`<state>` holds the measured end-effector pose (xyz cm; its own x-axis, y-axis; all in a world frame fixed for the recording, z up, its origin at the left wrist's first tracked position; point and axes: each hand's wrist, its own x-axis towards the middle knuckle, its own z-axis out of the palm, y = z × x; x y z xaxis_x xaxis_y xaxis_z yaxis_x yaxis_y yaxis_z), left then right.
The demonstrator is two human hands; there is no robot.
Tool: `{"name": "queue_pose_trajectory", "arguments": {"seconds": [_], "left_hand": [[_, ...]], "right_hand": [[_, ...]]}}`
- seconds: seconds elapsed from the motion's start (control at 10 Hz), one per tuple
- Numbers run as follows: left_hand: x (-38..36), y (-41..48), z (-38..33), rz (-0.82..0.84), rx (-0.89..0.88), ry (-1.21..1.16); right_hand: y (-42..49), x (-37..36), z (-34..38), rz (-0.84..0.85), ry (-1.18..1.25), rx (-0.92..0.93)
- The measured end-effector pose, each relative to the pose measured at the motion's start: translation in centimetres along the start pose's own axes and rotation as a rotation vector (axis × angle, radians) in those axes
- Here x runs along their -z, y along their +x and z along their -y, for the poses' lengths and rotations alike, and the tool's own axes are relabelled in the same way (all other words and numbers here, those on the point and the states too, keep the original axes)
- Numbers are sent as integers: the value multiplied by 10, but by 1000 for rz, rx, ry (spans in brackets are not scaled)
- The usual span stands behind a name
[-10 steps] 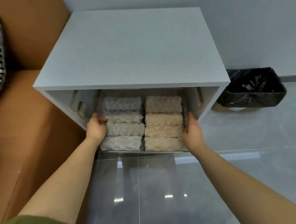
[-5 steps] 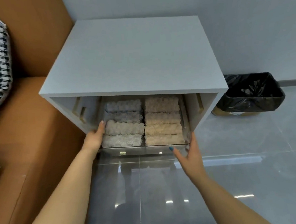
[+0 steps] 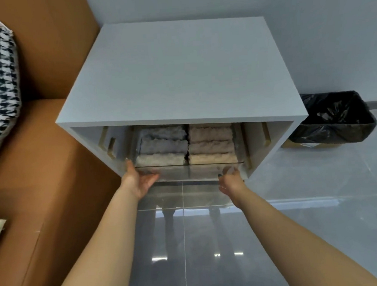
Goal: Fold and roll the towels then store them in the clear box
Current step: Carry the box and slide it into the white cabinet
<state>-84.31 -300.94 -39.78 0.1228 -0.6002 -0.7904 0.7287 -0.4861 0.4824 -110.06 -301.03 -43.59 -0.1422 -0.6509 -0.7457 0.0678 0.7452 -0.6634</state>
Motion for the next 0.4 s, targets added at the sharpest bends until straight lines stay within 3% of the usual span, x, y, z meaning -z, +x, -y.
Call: {"name": "queue_pose_trajectory", "arguments": {"seconds": [0.2,0.4], "left_hand": [[-21,24,-15,65,-9,50],[-25,14,-13,-37,-27,150]], "right_hand": [[2,-1,28,50,-122,25],[-32,4,32,34,-196,96]]}}
